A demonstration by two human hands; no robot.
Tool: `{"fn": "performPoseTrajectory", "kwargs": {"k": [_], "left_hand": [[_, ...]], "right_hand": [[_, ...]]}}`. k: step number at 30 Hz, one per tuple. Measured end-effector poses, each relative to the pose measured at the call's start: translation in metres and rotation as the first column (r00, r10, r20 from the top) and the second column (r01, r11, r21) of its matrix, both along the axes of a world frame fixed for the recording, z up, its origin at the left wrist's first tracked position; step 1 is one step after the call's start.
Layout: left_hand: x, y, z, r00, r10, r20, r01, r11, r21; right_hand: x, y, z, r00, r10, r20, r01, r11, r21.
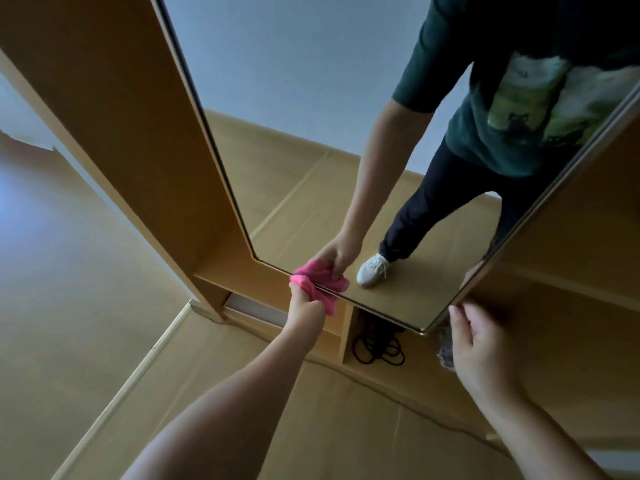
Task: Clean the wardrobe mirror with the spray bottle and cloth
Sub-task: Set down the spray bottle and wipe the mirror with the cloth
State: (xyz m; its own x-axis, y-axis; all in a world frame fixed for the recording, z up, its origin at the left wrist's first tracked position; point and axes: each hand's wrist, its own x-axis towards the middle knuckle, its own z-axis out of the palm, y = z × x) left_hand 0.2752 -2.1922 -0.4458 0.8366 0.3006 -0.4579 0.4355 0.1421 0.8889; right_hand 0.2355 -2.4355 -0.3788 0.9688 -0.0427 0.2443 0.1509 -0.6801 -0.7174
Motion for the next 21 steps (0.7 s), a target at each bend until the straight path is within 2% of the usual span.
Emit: {"fn": "performPoseTrajectory", "kwargs": {"k": [11,21], "left_hand": [[-0.011,-0.041,-0.001,1.000,0.000,-0.016,0.000,1.000,-0.025],[-0.026,-0.094,0.003,0.993,-0.112,-0.042,0.110,0.993,-0.045]], "right_hand": [[0.005,-0.009,0.000,0.996,0.049,0.073,-0.048,0.999,-0.017],[0.009,-0.013,0.004,0.993,0.072,0.091,-0.070,0.997,-0.024]]}}
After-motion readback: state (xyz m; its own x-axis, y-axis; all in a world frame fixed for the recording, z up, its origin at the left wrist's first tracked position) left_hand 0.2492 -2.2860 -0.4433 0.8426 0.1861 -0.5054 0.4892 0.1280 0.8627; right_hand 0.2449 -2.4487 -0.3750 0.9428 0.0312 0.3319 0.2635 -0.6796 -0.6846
